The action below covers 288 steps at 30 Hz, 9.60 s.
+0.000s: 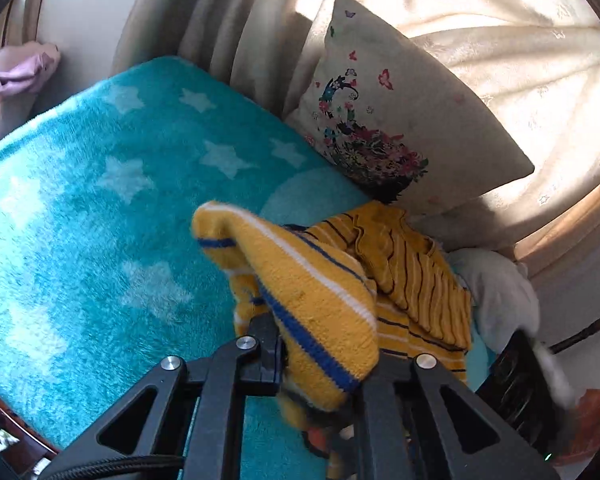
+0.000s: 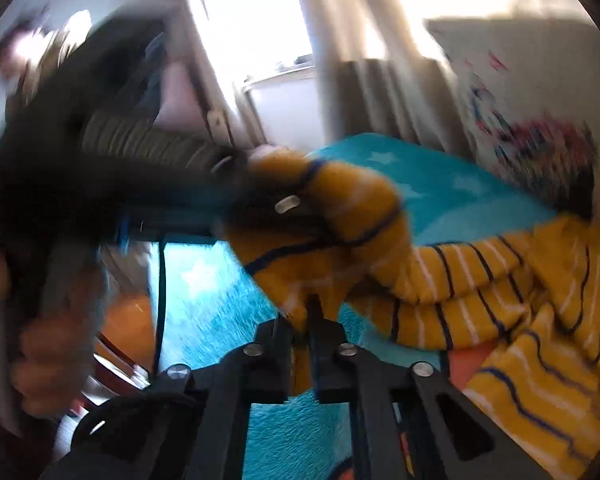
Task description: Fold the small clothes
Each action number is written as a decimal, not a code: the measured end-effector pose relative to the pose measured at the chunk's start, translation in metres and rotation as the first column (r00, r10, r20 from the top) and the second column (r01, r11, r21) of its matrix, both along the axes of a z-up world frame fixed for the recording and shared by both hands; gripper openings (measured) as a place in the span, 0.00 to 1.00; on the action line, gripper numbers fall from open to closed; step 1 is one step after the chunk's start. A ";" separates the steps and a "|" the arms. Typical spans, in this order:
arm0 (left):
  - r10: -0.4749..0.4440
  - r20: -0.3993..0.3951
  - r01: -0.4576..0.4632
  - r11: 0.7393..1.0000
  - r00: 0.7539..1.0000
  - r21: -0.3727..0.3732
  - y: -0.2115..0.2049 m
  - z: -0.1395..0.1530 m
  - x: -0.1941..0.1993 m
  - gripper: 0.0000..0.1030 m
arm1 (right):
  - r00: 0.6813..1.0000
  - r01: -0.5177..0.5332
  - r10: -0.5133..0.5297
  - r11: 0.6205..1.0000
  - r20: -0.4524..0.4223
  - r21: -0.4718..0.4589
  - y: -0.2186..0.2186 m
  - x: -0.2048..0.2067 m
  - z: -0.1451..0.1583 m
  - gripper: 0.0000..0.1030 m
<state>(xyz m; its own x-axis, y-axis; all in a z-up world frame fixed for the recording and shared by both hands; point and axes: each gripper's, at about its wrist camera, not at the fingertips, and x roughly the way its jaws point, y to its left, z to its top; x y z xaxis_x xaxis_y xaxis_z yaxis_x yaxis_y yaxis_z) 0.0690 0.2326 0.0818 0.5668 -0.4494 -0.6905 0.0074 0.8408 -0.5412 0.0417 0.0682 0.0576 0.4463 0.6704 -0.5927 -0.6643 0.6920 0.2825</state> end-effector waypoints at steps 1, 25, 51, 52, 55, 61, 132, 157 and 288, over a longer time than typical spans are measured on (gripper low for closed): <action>0.001 0.010 -0.001 1.000 1.000 0.009 -0.001 0.003 -0.002 0.13 | 1.000 0.018 -0.017 0.999 -0.019 0.028 -0.011 0.005 0.009 0.05; 0.100 0.371 -0.005 0.969 0.923 -0.247 -0.007 0.078 -0.041 0.88 | 0.977 0.178 -0.167 0.981 -0.136 0.071 -0.104 0.054 0.056 0.04; -0.001 0.166 0.041 0.971 0.986 -0.234 -0.101 -0.029 0.012 0.90 | 0.941 0.338 -0.333 0.929 -0.060 0.149 -0.219 0.057 0.160 0.04; 0.009 0.160 0.029 0.971 0.987 -0.235 -0.102 -0.030 0.016 0.90 | 0.934 0.356 -0.350 0.923 -0.064 0.146 -0.228 0.059 0.157 0.04; 0.002 0.159 0.033 0.976 0.987 -0.216 -0.112 -0.028 0.022 0.90 | 0.899 0.436 -0.426 0.891 -0.099 0.129 -0.266 0.069 0.139 0.04; -0.080 0.137 0.094 0.991 0.987 -0.096 -0.149 -0.033 0.019 0.90 | 0.780 0.611 -0.599 0.791 -0.181 0.020 -0.343 0.091 0.073 0.04; 0.086 0.179 -0.126 0.967 0.980 0.223 -0.087 -0.024 0.002 0.90 | 0.913 0.224 -0.269 0.959 -0.307 -0.174 -0.098 0.188 -0.041 0.07; 0.031 0.139 -0.066 0.966 0.990 0.248 -0.111 -0.030 -0.071 0.90 | 0.620 0.763 -0.784 0.608 0.018 0.221 -0.365 -0.096 0.070 0.44; -0.157 0.058 0.157 0.988 0.986 0.014 -0.213 -0.018 0.094 0.10 | 0.677 0.720 -0.465 0.579 -0.570 0.382 -0.383 0.048 -0.028 0.12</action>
